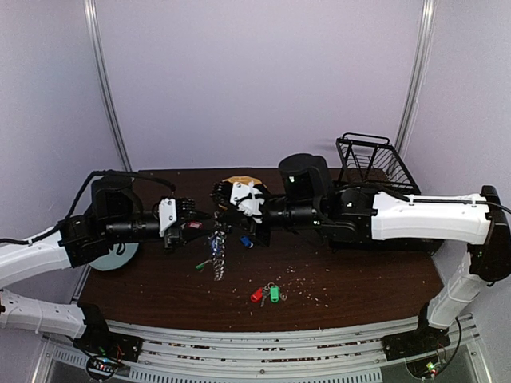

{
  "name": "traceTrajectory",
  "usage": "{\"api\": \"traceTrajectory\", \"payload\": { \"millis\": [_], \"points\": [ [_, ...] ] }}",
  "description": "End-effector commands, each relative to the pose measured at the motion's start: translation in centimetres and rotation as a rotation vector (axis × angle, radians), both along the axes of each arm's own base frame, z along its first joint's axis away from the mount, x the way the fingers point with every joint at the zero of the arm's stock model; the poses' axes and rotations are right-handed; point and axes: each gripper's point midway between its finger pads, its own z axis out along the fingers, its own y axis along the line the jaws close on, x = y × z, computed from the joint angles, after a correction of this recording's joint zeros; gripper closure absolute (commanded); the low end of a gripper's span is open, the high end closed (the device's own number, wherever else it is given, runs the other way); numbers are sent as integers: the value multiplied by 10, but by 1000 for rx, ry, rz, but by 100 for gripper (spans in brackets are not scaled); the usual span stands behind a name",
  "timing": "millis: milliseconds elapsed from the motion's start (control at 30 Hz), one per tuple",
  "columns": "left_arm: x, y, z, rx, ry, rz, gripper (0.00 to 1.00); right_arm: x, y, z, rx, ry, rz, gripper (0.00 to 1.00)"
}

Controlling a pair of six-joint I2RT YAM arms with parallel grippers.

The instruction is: Put the keys on the keyring

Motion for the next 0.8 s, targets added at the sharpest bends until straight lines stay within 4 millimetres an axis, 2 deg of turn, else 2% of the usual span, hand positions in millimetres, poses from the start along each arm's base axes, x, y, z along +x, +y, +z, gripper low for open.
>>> {"api": "traceTrajectory", "payload": {
  "millis": [0,100,267,400,533,767],
  "points": [
    [1,1,20,-58,-12,6,75,-9,-5,42,150,-7,36,100],
    [3,0,24,-76,-17,10,79,-12,-5,43,162,2,53,100],
    [1,-2,27,-111,-14,-4,78,-13,-3,46,174,4,62,100],
    [3,0,30,-123,-22,12,90,-13,-2,43,165,6,67,100],
    [8,2,25,-110,-20,47,85,-13,-3,46,174,-4,63,100],
    [15,8,25,-112,-39,98,89,-14,-4,49,178,-8,68,100]
  ]
}}
